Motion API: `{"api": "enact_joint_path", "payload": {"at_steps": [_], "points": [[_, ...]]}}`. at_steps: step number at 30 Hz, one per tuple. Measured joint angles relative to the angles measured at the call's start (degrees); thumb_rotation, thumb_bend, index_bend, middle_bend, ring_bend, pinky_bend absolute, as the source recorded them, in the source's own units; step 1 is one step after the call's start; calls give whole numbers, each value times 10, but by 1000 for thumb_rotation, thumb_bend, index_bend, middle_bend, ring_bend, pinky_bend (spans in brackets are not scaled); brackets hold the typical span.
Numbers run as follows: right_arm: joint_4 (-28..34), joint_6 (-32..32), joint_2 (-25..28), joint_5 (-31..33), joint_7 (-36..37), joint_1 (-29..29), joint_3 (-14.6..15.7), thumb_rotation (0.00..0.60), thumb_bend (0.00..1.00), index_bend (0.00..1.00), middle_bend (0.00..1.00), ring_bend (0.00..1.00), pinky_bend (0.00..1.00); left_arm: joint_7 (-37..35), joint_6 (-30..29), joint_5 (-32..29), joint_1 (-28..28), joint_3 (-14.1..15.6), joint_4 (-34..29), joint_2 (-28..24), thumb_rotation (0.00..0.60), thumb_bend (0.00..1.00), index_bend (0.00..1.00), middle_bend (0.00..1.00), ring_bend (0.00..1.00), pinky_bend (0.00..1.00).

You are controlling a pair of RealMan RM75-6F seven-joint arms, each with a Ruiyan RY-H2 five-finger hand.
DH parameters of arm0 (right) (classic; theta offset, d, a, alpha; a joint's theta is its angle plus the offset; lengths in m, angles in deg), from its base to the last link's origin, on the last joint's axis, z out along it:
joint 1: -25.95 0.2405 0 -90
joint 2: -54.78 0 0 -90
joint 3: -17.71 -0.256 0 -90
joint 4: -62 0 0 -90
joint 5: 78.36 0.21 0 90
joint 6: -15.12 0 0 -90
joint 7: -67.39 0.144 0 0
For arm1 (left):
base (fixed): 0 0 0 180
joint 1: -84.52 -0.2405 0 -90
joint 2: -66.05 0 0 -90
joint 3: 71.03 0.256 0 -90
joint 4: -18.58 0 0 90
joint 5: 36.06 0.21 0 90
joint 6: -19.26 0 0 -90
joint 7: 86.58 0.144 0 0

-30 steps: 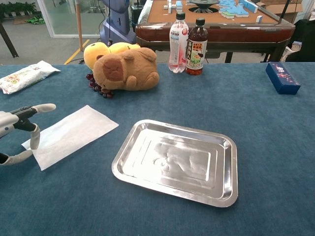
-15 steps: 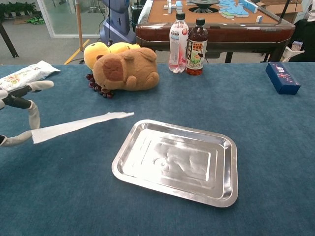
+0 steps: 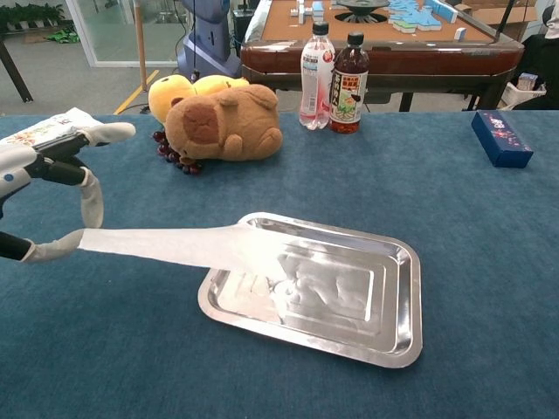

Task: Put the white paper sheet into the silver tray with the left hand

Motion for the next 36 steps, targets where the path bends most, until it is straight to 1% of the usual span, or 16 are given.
{"api": "enact_joint_path", "payload": {"at_steps": [5, 12, 18, 27, 36], "points": [[0, 1, 1, 1, 2, 0, -1, 600, 88, 405, 312, 239, 438, 16, -8, 18, 3, 3, -3, 13, 600, 391, 620, 0, 0, 224], [0, 1, 1, 1, 2, 0, 0, 600, 89, 405, 312, 239, 438, 39, -7, 25, 9, 2, 1, 28, 600, 391, 620, 0, 0, 224], [-1, 2, 1, 2, 4, 1, -1, 600, 89, 405, 311, 239, 438, 58, 9, 23, 17, -3, 4, 43, 600, 391, 620, 0, 0, 224], [-1, 1, 3, 3, 10, 0, -2, 600, 88, 405, 312, 239, 438, 89, 41, 10, 38, -19, -6, 55, 600, 391, 620, 0, 0, 224], [-2, -1, 6, 4, 17, -1, -3, 600, 88, 406, 312, 239, 438, 118, 69, -5, 59, -33, -8, 78, 600, 390, 619, 0, 0, 224]]}}
